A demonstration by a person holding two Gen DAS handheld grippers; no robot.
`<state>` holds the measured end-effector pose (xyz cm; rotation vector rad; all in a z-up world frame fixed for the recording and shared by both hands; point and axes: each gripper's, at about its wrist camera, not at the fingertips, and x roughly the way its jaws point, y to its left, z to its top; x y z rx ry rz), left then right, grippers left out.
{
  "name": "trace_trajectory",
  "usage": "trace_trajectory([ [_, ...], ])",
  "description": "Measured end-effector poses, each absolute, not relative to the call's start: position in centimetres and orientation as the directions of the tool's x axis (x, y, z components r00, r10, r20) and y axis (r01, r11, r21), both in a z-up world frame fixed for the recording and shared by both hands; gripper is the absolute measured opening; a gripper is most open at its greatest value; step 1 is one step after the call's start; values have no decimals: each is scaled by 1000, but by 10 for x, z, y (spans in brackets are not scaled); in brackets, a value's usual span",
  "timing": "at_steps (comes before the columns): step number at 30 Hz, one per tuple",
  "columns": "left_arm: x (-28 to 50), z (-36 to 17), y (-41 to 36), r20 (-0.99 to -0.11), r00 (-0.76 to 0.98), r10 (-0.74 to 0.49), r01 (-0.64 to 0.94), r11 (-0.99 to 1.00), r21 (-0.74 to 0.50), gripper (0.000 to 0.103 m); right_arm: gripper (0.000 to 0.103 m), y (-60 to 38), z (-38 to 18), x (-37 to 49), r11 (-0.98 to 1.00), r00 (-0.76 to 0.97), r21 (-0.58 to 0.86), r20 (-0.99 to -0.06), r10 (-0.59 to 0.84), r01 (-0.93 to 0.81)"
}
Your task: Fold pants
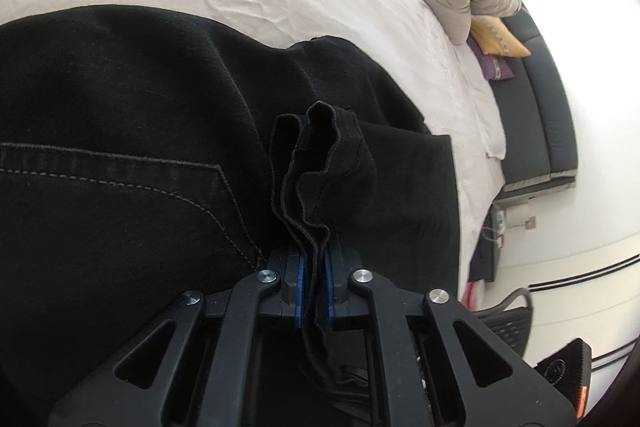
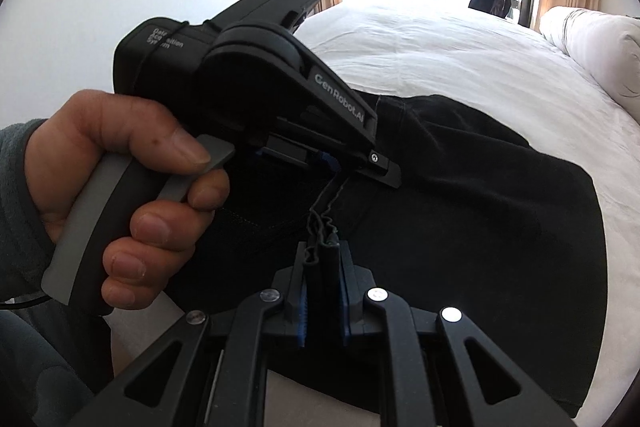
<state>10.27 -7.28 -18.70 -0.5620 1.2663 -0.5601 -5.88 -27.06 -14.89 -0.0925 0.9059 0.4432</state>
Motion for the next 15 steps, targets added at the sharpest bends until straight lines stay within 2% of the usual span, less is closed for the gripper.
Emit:
trace_trajectory([
  [2, 103, -187, -71, -721, 201, -663, 87, 746, -661, 8, 22, -274, -167, -50, 902, 462, 155, -816, 346, -402],
  [4, 102, -177, -68, -747, 214, -629, 93, 774, -626, 13, 38, -285, -166, -47, 893, 437, 240, -804, 403, -382],
  [5, 101, -166, -66, -774, 242, -585, 106, 809, -578, 17, 54, -292, -162, -46, 874, 407, 302, -794, 451, -380],
  [6, 99, -157, -65, -789, 266, -554, 117, 831, -544, 20, 59, -299, -157, -47, 855, 385, 349, -781, 492, -384],
  [8, 96, -136, -55, -817, 326, -476, 119, 878, -464, 22, 59, -320, -140, -50, 817, 376, 422, -737, 562, -394],
  [11, 88, -108, -52, -802, 400, -443, 142, 895, -423, 22, 59, -375, -113, -39, 792, 443, 505, -656, 611, -343],
  [15, 75, -93, -104, -743, 365, -561, 306, 826, -473, 22, 59, -450, -111, 17, 739, 481, 632, -586, 652, -232],
])
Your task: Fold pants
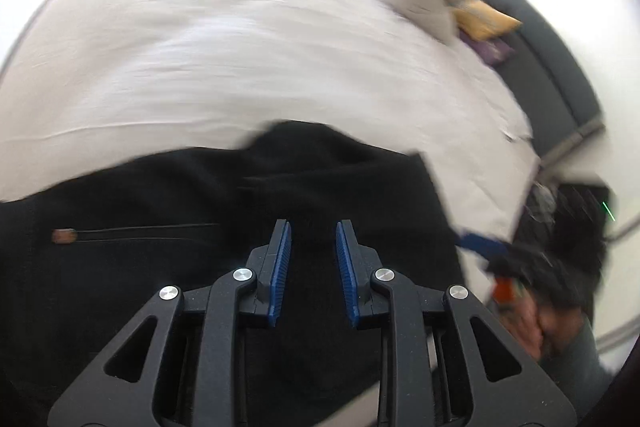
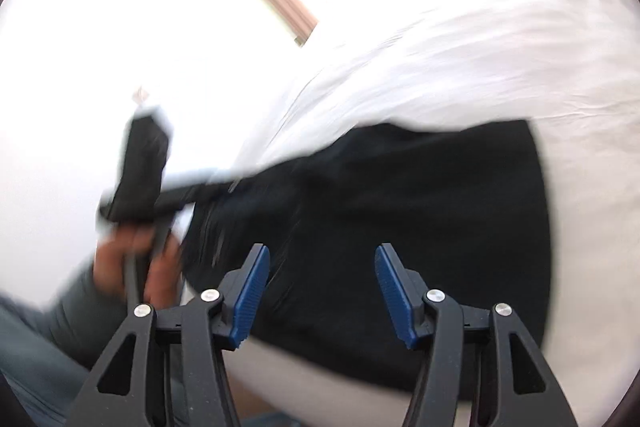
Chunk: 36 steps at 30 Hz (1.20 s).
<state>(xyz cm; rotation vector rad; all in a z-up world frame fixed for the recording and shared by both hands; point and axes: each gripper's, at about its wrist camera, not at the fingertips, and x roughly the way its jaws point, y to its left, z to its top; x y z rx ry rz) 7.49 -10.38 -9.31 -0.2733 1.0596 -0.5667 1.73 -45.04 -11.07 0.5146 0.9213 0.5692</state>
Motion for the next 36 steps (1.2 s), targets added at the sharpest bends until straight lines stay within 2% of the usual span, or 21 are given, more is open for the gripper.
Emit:
trace_trajectory([
  [2, 71, -104, -139, -724, 305, -619, 371, 777, -509, 22, 59, -475, -124, 54, 703, 445, 680, -575, 687, -207],
  [5, 73, -138, -171, -758, 222, -614, 388, 768, -509, 22, 59, -495, -150, 108, 614, 343, 766, -535, 772, -189],
  [8, 77, -167, -172, -769, 176, -614, 348, 770, -535, 22, 59, -510, -179, 147, 566, 274, 810, -516, 812, -154],
  [10, 78, -172, -163, -744, 170, -646, 335, 748, -572, 22, 54, -519, -197, 160, 559, 280, 824, -516, 809, -96],
  [13, 74, -173, -160, -734, 170, -657, 344, 738, -581, 22, 51, -531, -216, 165, 472, 284, 879, -436, 854, -70],
  [16, 70, -175, -159, -714, 185, -675, 341, 726, -598, 22, 51, -524, -223, 143, 433, 267, 898, -399, 877, -81],
  [25, 54, -177, -128, -707, 203, -677, 317, 729, -607, 22, 52, -514, -213, -8, 410, 148, 906, -394, 907, -103],
  [30, 31, -179, -129, -709, 233, -665, 324, 741, -588, 22, 54, -501, -193, -31, 461, 125, 881, -448, 886, -109],
  [32, 19, -177, -126, -709, 247, -660, 339, 745, -575, 22, 55, -497, -181, -30, 443, 151, 882, -422, 894, -159],
  [34, 7, -174, -121, -708, 260, -656, 351, 748, -564, 22, 60, -481, -164, -13, 386, 216, 898, -342, 915, -211],
  [36, -3, -169, -113, -703, 273, -657, 336, 749, -571, 22, 84, -468, -167, 5, 380, 297, 906, -316, 901, -189],
])
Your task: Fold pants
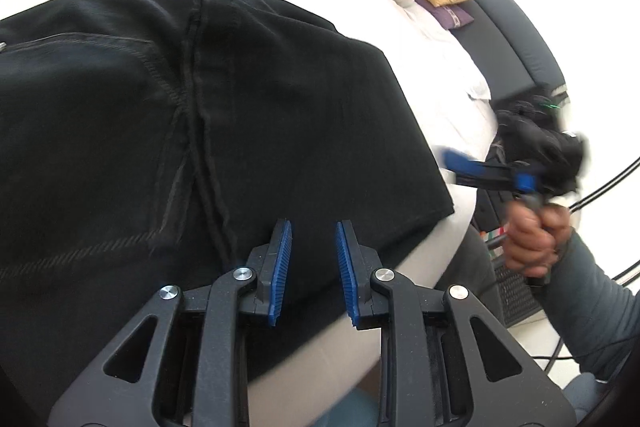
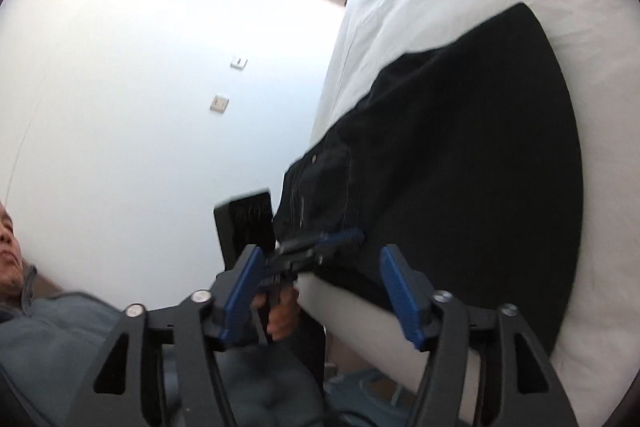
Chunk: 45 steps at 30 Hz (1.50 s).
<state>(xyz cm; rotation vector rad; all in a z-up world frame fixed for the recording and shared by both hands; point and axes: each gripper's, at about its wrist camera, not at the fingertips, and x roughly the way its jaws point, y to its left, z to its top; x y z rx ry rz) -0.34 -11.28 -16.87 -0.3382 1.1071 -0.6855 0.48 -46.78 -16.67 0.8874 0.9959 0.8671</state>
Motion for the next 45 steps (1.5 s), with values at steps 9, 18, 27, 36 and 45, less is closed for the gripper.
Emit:
trace_trajectory([
  [9, -56, -120, 10, -602, 567, -562, 119, 779, -615, 84, 69, -419, -161, 27, 554, 287, 826, -509, 811, -102],
  [18, -109, -145, 127, -567, 742, -357, -274, 611, -743, 89, 79, -306, -121, 66, 399, 187, 874, -358, 915, -279],
  [27, -87, -196, 129, -553, 726, -410, -326, 503, -801, 89, 79, -238, -147, 78, 321, 68, 904, -315, 947, -284],
  [36, -73, -216, 138, -521, 712, -471, -348, 408, -844, 29, 79, -245, -161, 80, 297, 76, 924, -287, 955, -241],
  [45, -61, -209, 133, -496, 726, -476, -327, 395, -858, 13, 77, -230, -181, 94, 433, 36, 879, -435, 900, -199],
])
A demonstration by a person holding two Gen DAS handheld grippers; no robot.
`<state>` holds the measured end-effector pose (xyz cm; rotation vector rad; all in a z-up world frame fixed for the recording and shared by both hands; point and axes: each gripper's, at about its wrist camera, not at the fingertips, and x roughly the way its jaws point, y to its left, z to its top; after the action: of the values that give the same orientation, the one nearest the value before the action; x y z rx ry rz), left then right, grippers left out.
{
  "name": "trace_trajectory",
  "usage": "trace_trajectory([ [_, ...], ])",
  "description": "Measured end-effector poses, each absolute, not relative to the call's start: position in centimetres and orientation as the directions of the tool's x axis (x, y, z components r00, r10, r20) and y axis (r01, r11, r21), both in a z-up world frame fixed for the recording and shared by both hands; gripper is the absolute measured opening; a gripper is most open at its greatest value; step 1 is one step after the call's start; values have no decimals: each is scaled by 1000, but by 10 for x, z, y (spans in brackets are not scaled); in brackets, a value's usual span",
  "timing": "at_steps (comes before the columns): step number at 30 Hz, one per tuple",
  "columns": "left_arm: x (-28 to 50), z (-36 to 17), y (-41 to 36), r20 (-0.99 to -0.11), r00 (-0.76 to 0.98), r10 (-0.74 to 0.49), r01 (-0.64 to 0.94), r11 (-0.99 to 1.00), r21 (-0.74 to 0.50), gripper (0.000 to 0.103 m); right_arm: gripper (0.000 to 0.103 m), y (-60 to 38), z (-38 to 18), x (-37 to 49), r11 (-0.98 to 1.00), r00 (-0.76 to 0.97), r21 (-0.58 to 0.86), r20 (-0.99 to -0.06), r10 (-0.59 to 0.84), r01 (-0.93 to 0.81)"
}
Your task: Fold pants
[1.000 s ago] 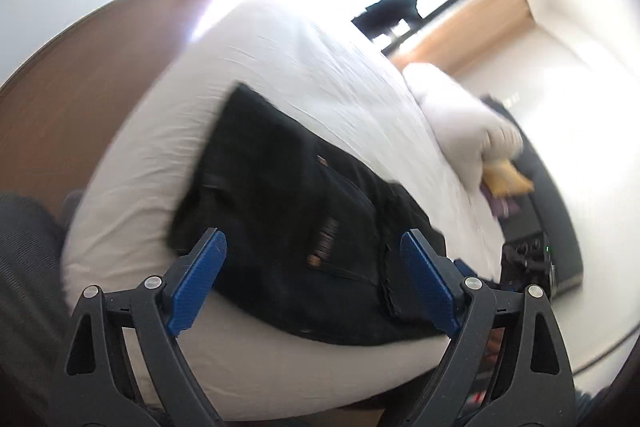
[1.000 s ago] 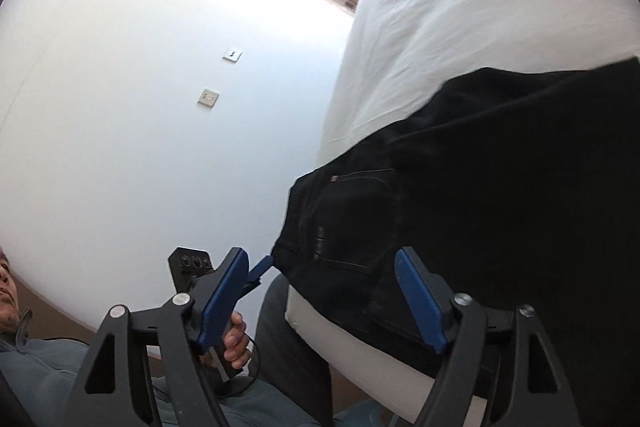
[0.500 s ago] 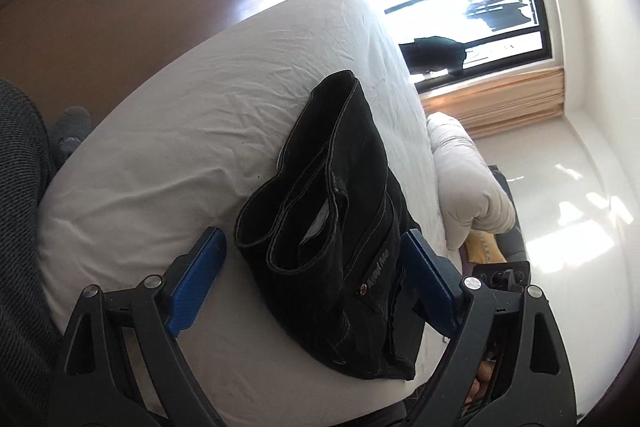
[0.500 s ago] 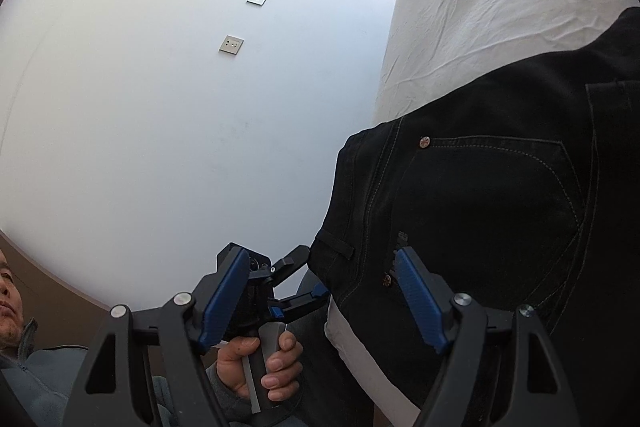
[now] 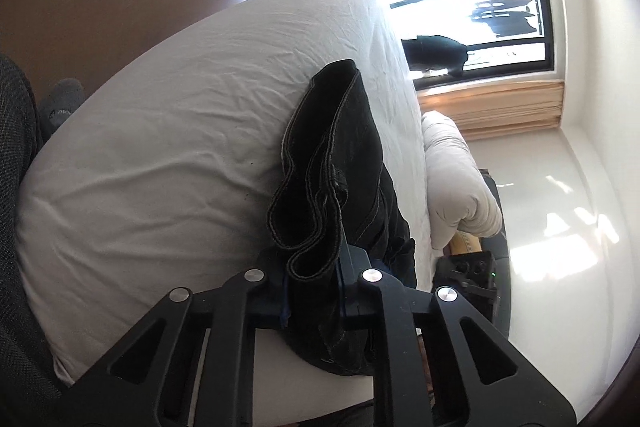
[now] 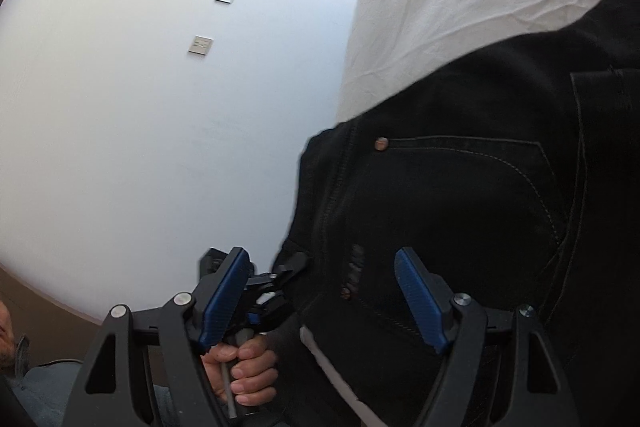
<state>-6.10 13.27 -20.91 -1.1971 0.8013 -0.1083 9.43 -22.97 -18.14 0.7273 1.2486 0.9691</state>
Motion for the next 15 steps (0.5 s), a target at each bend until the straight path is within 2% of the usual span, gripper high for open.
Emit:
trace_trajectory([
  [2, -58, -200, 129, -499, 728, -469, -313, 419, -852, 13, 73, -225, -196, 99, 510, 31, 840, -514, 857, -184],
  [7, -55, -165, 117, -497, 739, -455, -255, 494, -831, 12, 73, -218, -193, 103, 546, 71, 815, -543, 837, -194],
  [11, -43, -132, 95, -494, 744, -451, -190, 566, -802, 12, 80, -232, -175, 97, 489, 98, 848, -479, 872, -206],
  [15, -29, -101, 63, -493, 739, -459, -113, 637, -762, 12, 80, -267, -172, 94, 458, 153, 869, -434, 888, -188],
])
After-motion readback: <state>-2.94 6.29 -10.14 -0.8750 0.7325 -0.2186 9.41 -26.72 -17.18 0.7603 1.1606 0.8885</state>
